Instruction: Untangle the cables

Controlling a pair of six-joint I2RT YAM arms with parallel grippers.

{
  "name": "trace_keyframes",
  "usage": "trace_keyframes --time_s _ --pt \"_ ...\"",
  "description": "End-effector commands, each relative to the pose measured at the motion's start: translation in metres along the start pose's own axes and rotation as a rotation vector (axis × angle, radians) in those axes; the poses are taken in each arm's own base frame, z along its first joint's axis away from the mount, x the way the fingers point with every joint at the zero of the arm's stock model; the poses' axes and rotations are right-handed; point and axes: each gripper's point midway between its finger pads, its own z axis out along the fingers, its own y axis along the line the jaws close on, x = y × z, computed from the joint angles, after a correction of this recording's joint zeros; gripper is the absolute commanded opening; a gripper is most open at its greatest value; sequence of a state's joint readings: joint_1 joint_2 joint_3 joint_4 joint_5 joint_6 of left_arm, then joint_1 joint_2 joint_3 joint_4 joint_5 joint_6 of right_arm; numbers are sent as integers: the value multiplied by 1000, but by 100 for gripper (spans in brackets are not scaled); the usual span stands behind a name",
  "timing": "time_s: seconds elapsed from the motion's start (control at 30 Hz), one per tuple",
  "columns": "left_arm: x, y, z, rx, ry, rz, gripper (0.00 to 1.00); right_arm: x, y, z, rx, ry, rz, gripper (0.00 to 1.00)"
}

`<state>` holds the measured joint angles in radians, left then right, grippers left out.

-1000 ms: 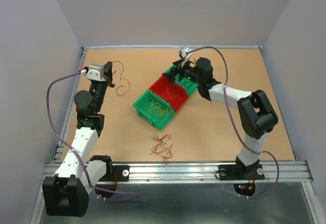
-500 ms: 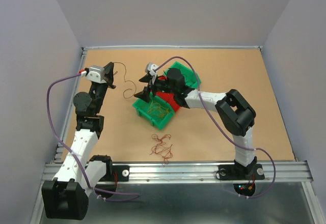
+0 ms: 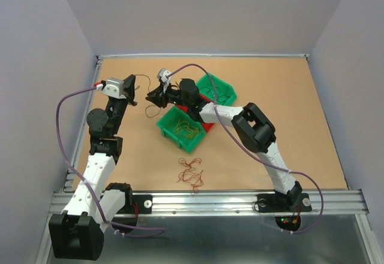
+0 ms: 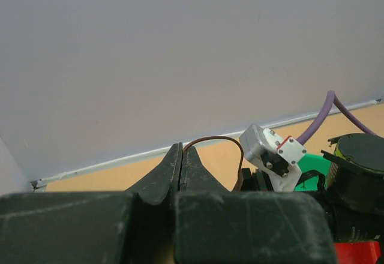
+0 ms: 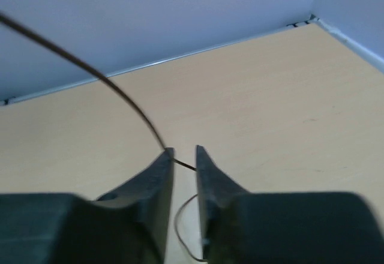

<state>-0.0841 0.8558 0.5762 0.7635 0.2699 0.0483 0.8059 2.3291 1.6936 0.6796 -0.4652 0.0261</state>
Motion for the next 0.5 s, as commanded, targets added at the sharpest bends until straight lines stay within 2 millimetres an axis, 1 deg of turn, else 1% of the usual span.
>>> trace_keyframes --time_s 0.0,0.03,0.07,0.1,0.13,0.17,0.2,0.27,0.3,0.33,0.37,0.4,0.43,0.47 --pt "-12 -5 0 18 -49 0 0 -73 -2 2 31 -164 -15 18" --pt "-6 -4 2 18 -35 -6 0 -81 -1 -3 48 -181 -12 3" --pt "-5 -4 3 19 -32 -7 0 -86 2 -15 68 -183 1 1" --pt "-2 -5 4 25 -23 -11 0 -104 3 -24 83 -230 -14 1" --pt "5 -4 7 25 -5 -16 0 -108 -1 -34 122 -246 -9 1" --pt "8 -5 8 29 2 -17 0 -116 0 -44 137 -269 5 0" --pt "10 -5 9 34 10 -18 0 -134 -1 -66 155 -312 0 1" --pt "16 -4 12 33 25 -19 0 -153 -5 -88 163 -357 31 1" --pt "18 -3 13 29 29 -19 0 -176 -12 -108 172 -410 22 0" --pt "19 -3 13 28 33 -16 0 -171 -12 -119 156 -405 70 1" --pt "20 -3 14 28 35 -14 0 -180 -24 -135 165 -440 61 1" --pt "21 -3 14 28 36 -13 0 -192 -24 -145 155 -463 57 1" --pt "22 -3 14 28 38 -15 0 -190 -25 -151 141 -455 65 1" --pt "23 -4 15 34 41 -19 0 -193 -29 -157 145 -461 79 1"
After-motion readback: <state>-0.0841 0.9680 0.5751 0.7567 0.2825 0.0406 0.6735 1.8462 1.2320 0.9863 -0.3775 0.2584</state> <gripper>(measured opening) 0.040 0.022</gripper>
